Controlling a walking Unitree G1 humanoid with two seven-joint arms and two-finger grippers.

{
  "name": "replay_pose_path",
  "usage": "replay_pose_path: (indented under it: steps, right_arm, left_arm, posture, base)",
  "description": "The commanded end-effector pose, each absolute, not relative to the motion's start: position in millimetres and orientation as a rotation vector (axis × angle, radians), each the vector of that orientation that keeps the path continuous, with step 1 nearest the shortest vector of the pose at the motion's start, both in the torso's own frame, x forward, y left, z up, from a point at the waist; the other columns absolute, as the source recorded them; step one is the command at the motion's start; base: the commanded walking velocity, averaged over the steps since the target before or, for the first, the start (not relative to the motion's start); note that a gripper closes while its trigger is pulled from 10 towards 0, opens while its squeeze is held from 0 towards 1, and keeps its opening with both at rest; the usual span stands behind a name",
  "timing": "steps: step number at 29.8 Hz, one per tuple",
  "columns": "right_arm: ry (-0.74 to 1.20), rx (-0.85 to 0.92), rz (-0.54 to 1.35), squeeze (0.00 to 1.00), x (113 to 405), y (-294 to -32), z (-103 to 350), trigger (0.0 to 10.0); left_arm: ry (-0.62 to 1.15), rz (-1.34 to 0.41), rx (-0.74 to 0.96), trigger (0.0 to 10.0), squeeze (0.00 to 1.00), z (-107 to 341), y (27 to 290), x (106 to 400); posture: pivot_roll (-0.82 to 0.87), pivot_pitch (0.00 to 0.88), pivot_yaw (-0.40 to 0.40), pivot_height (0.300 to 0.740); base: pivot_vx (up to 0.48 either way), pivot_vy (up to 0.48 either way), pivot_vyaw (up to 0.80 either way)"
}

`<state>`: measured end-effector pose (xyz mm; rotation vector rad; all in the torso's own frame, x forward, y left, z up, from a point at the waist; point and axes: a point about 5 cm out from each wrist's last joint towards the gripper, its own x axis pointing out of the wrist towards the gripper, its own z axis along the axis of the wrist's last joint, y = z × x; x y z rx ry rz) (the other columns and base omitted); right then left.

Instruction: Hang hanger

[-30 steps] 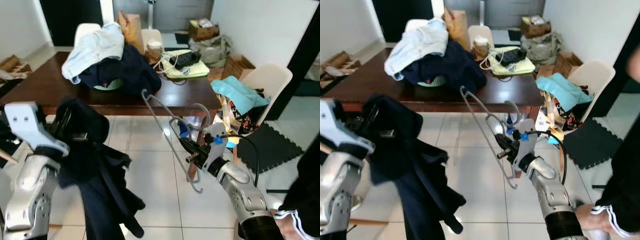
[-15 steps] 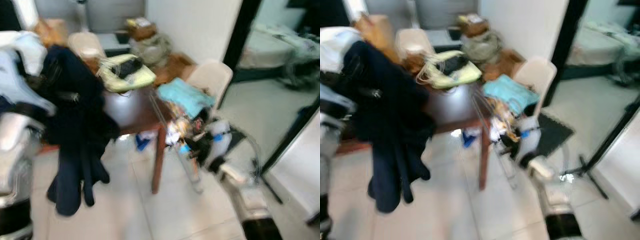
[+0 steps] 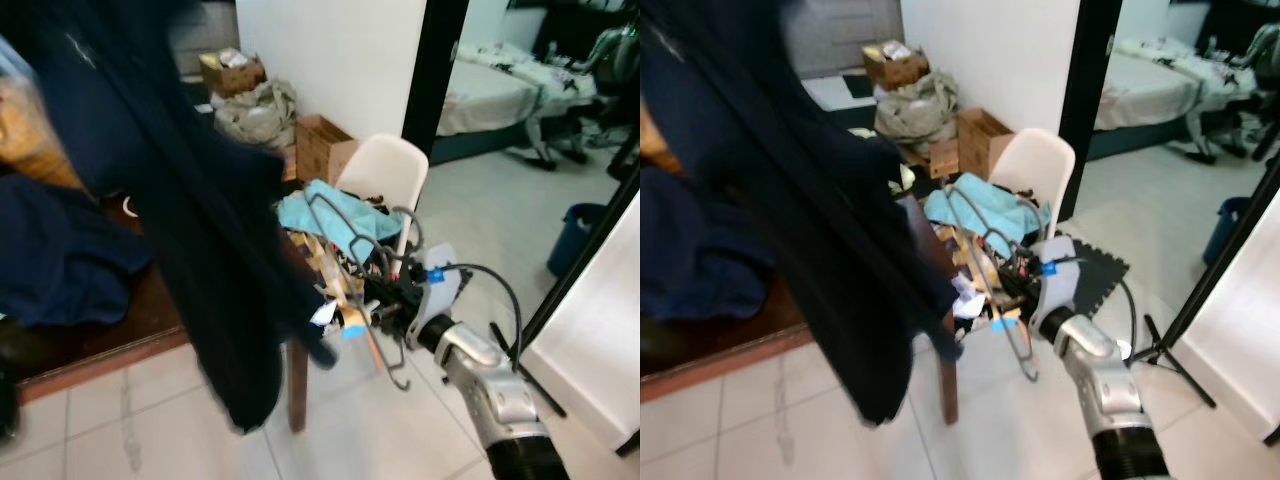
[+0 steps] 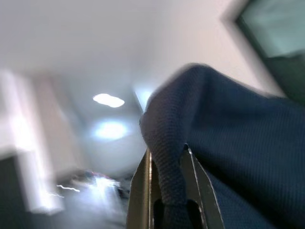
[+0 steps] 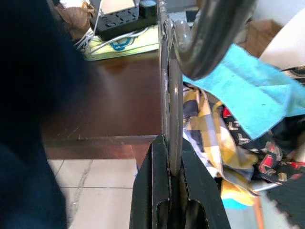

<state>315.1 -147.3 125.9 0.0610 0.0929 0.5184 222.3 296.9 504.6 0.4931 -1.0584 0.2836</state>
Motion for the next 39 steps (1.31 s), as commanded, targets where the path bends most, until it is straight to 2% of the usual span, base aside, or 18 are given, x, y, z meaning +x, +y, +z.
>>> replay_pose_path:
  steps: [1, 4, 6, 8, 12, 16, 17, 19, 22, 24, 26, 28, 30, 33, 34, 37, 38, 39]
  right_arm:
    - [0.095, 0.052, 0.525, 0.0, 314, -145, 127, 10.0]
    - [0.099, 0.053, 0.521, 0.0, 313, -145, 127, 10.0]
    - [0.103, 0.052, 0.515, 0.0, 313, -148, 126, 10.0]
    - [0.104, 0.051, 0.513, 0.0, 314, -149, 127, 10.0]
    - [0.108, 0.039, 0.519, 0.0, 314, -148, 127, 10.0]
    - [0.109, 0.037, 0.522, 0.0, 314, -147, 128, 10.0]
    - [0.108, 0.035, 0.52, 0.0, 314, -147, 128, 10.0]
    - [0.108, 0.035, 0.52, 0.0, 314, -147, 128, 10.0]
    - [0.112, 0.026, 0.514, 0.0, 313, -147, 126, 10.0]
    - [0.112, 0.026, 0.514, 0.0, 313, -147, 126, 10.0]
    - [0.111, 0.016, 0.5, 0.0, 314, -149, 126, 10.0]
    - [0.111, 0.016, 0.5, 0.0, 314, -149, 126, 10.0]
    - [0.108, 0.013, 0.481, 0.0, 315, -152, 126, 10.0]
    - [0.108, 0.013, 0.481, 0.0, 315, -152, 126, 10.0]
    - [0.104, 0.014, 0.475, 0.0, 316, -152, 127, 10.0]
    - [0.101, 0.014, 0.473, 0.0, 316, -153, 127, 10.0]
    - [0.1, 0.011, 0.466, 0.0, 316, -156, 127, 10.0]
    - [0.1, 0.01, 0.465, 0.0, 316, -157, 127, 10.0]
  left_arm:
    - [-1.028, 0.363, 0.528, 10.0, 0.0, 506, 308, 222]
    - [-1.008, 0.541, 0.565, 10.0, 0.0, 515, 333, 206]
    - [-0.937, 0.741, 0.548, 10.0, 0.0, 506, 368, 190]
    - [-0.875, 0.755, 0.511, 10.0, 0.0, 493, 378, 196]
    - [-0.566, 0.662, 0.463, 10.0, 0.0, 412, 385, 251]
    - [-0.521, 0.643, 0.456, 10.0, 0.0, 393, 383, 261]
    - [-0.444, 0.492, 0.387, 10.0, 0.0, 353, 360, 285]
    - [-0.444, 0.492, 0.387, 10.0, 0.0, 353, 360, 285]
    - [-0.339, 0.001, 0.196, 10.0, 0.0, 281, 264, 319]
    - [-0.339, 0.001, 0.196, 10.0, 0.0, 281, 264, 319]
    - [-0.393, -0.238, 0.157, 10.0, 0.0, 280, 212, 318]
    - [-0.393, -0.238, 0.157, 10.0, 0.0, 280, 212, 318]
    - [-0.477, -0.481, 0.076, 10.0, 0.0, 291, 168, 307]
    - [-0.477, -0.481, 0.076, 10.0, 0.0, 291, 168, 307]
    - [-0.489, -0.563, 0.068, 10.0, 0.0, 293, 156, 301]
    - [-0.422, -0.522, 0.115, 10.0, 0.0, 278, 164, 304]
    - [-0.262, -0.333, 0.2, 10.0, 0.0, 243, 200, 311]
    - [-0.223, -0.284, 0.216, 10.0, 0.0, 235, 209, 310]
  posture:
    - [-0.05, 0.0, 0.024, 0.736]
    - [-0.05, 0.0, 0.026, 0.736]
    - [-0.05, 0.0, 0.021, 0.736]
    - [-0.05, 0.0, 0.021, 0.736]
    - [-0.05, 0.0, 0.015, 0.736]
    - [-0.05, 0.0, 0.015, 0.736]
    - [-0.04, 0.0, 0.009, 0.736]
    - [-0.04, 0.0, 0.009, 0.736]
    - [-0.05, 0.0, 0.012, 0.736]
    - [-0.05, 0.0, 0.012, 0.736]
    - [-0.06, 0.0, 0.019, 0.736]
    - [-0.06, 0.0, 0.019, 0.736]
    - [-0.06, 0.0, 0.03, 0.736]
    - [-0.06, 0.0, 0.03, 0.736]
    - [-0.06, 0.0, 0.031, 0.736]
    - [-0.06, 0.0, 0.036, 0.736]
    - [-0.06, 0.0, 0.038, 0.736]
    - [-0.06, 0.0, 0.038, 0.736]
  base:
    - [0.465, 0.0, 0.0]
    - [0.465, 0.0, 0.0]
    - [0.465, 0.0, 0.0]
    - [0.465, 0.0, 0.0]
    - [0.094, 0.0, 0.0]
    - [0.0, 0.0, 0.0]
    - [0.0, 0.0, 0.0]
    - [0.0, 0.0, 0.0]
    - [0.0, 0.0, 0.0]
    - [0.0, 0.0, 0.0]
    - [0.0, 0.0, 0.0]
    - [0.0, 0.0, 0.0]
    - [0.0, 0.0, 0.0]
    - [0.0, 0.0, 0.0]
    - [0.0, 0.0, 0.0]
    - [0.0, 0.0, 0.0]
    - [0.0, 0.0, 0.0]
    - [0.0, 0.0, 0.0]
